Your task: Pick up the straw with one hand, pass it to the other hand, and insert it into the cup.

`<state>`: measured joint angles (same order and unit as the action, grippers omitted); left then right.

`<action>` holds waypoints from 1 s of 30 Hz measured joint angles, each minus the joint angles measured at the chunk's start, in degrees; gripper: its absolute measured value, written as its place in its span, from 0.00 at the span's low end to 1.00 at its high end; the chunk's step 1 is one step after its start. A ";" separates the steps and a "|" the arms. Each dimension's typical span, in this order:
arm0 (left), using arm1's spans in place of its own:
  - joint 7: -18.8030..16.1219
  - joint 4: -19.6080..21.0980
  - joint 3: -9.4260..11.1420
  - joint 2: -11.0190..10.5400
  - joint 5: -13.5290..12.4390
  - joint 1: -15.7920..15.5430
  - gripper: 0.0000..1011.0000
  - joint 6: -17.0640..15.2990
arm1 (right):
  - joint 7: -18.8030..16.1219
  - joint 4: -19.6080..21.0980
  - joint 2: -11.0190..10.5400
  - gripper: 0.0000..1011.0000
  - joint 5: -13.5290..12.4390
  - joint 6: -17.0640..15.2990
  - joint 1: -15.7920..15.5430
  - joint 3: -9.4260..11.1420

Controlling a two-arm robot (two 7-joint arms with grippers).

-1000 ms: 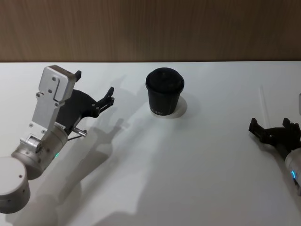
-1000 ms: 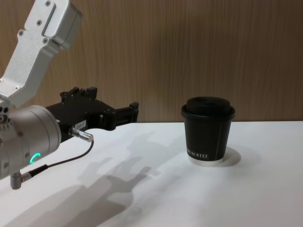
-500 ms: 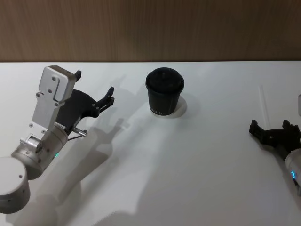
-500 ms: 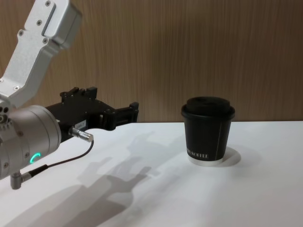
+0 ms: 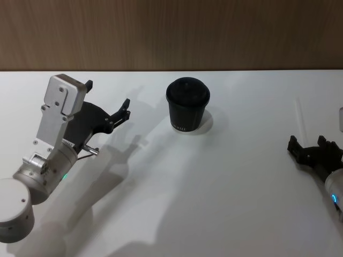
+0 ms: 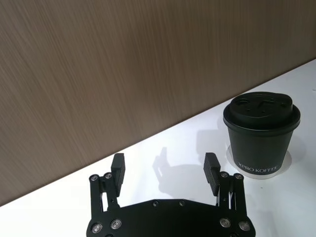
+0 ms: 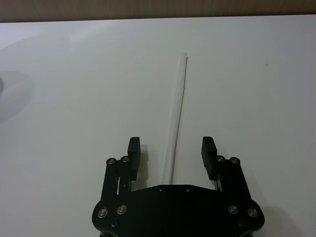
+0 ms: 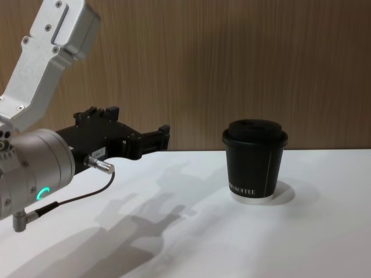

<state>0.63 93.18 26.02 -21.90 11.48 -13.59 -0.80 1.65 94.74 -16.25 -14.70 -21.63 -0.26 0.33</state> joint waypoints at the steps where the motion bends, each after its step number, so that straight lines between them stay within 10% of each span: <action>1: 0.00 0.00 0.00 0.00 0.00 0.00 0.99 0.00 | -0.01 -0.02 0.00 0.75 0.01 0.00 0.01 0.01; 30: 0.00 0.00 0.00 0.00 0.00 0.00 0.99 0.00 | -0.13 -0.26 -0.01 0.47 0.14 -0.06 0.11 0.08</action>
<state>0.62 93.18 26.02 -21.90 11.48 -13.59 -0.80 1.52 94.47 -16.25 -14.56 -21.69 -0.15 0.41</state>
